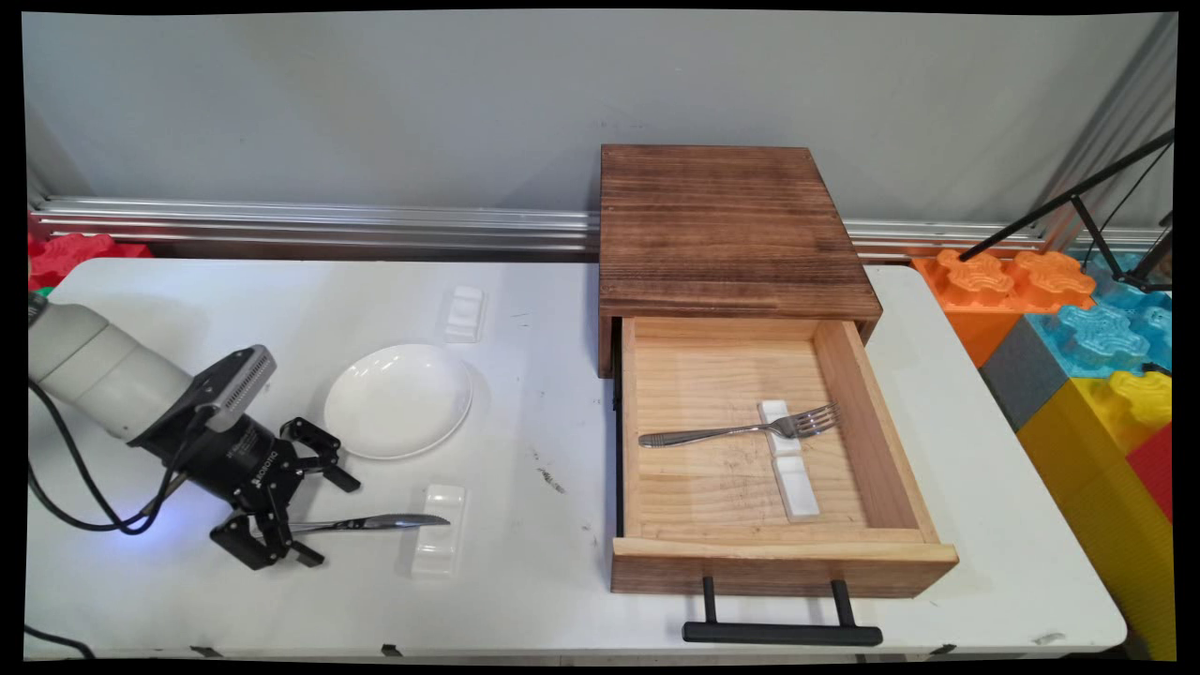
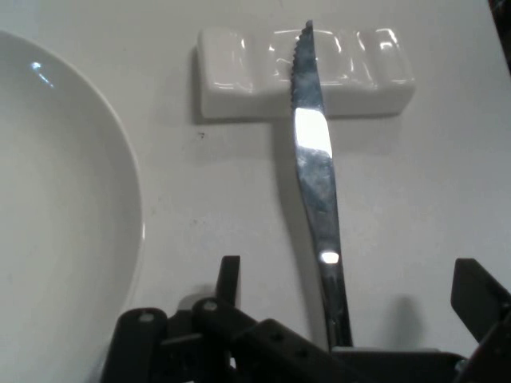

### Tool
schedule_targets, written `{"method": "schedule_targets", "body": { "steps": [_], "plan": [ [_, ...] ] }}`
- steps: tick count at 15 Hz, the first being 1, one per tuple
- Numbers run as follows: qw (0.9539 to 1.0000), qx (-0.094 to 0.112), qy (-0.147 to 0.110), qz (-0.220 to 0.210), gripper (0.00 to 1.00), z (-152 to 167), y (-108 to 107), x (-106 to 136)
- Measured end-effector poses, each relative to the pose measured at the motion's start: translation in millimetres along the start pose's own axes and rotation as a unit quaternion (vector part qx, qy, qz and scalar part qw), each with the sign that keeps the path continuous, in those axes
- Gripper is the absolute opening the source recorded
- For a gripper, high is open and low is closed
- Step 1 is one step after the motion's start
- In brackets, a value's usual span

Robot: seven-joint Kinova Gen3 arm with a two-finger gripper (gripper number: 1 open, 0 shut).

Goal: Pick up the knife from the right of the white plate

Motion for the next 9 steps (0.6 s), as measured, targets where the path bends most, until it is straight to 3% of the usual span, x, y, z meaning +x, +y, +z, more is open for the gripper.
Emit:
{"method": "schedule_targets", "body": {
  "steps": [4,5,9],
  "plan": [
    [1.0,0.001,0.001,0.006,1.0,3.5,-2.5,-0.6],
    [1.0,0.001,0.001,0.006,0.0,3.9,-2.8,-0.4],
    [0.9999,0.001,0.001,0.01,0.0,5.1,-4.1,-0.1]
  ]
}}
